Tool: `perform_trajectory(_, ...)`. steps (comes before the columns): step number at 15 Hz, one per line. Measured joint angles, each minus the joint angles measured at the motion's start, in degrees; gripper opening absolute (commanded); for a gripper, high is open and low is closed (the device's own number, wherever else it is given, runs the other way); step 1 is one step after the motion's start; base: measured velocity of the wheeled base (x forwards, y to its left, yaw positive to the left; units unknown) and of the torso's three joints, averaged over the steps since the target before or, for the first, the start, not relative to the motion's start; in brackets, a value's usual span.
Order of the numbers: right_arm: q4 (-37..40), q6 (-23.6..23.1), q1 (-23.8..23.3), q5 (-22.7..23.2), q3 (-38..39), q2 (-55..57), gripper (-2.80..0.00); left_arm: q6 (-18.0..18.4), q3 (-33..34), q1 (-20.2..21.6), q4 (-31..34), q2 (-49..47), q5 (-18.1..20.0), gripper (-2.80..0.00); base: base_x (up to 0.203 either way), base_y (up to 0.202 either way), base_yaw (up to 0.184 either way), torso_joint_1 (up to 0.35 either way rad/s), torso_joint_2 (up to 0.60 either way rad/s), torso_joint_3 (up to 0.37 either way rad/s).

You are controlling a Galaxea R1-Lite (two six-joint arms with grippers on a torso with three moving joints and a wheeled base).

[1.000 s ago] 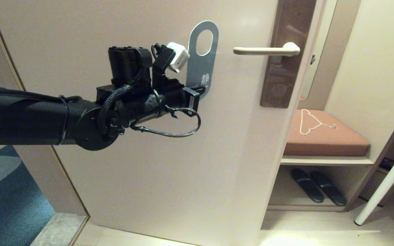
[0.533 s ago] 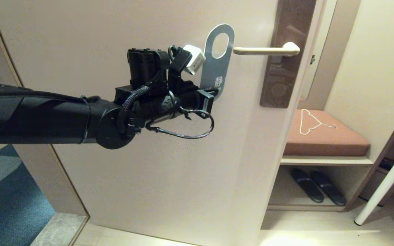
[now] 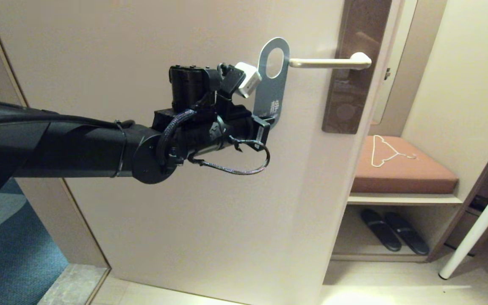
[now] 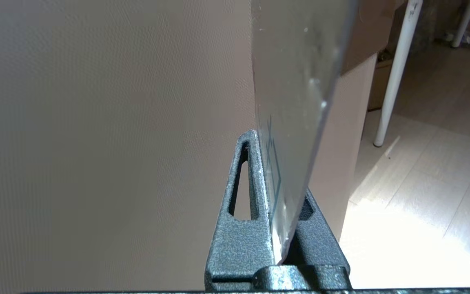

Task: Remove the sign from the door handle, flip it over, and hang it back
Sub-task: Hang the sign back with the other side facing out

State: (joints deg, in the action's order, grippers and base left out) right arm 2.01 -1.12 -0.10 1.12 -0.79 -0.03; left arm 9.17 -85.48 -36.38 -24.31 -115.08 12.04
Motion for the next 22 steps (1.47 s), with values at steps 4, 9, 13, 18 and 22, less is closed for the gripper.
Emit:
perform_trajectory(4, 0.00, 0.00, 0.00, 0.00, 0.00, -0.02, -2.80, 0.06, -2.79, -0.09, 1.32, -1.25, 0.03, -2.80, 0.000, 0.000, 0.000, 0.000, 0.00, 0.000)
perform_trajectory(9, 0.00, 0.02, 0.00, 0.01, 0.00, -0.01, -2.80, 0.08, -3.37, -0.37, 2.15, -2.14, 0.11, -2.80, 0.000, 0.000, 0.000, 0.000, 0.00, 0.000)
perform_trajectory(13, -0.01, 0.02, 0.00, 0.00, 0.00, -0.02, -2.80, 0.11, -5.17, -0.69, 2.32, -3.11, 0.59, -2.80, 0.000, 0.000, 0.000, 0.000, 0.00, 0.000)
perform_trajectory(18, 0.00, 0.02, 0.00, 0.00, 0.00, -0.02, -2.80, 0.12, -7.15, -1.18, 3.83, -3.85, 0.66, -2.80, 0.000, 0.000, 0.000, 0.000, 0.00, 0.000)
perform_trajectory(22, -0.01, 0.02, 0.00, 0.01, 0.00, -0.02, -2.80, 0.09, -7.24, -2.34, 3.83, -3.77, 0.62, -2.80, 0.000, 0.000, 0.000, 0.000, 0.00, 0.000)
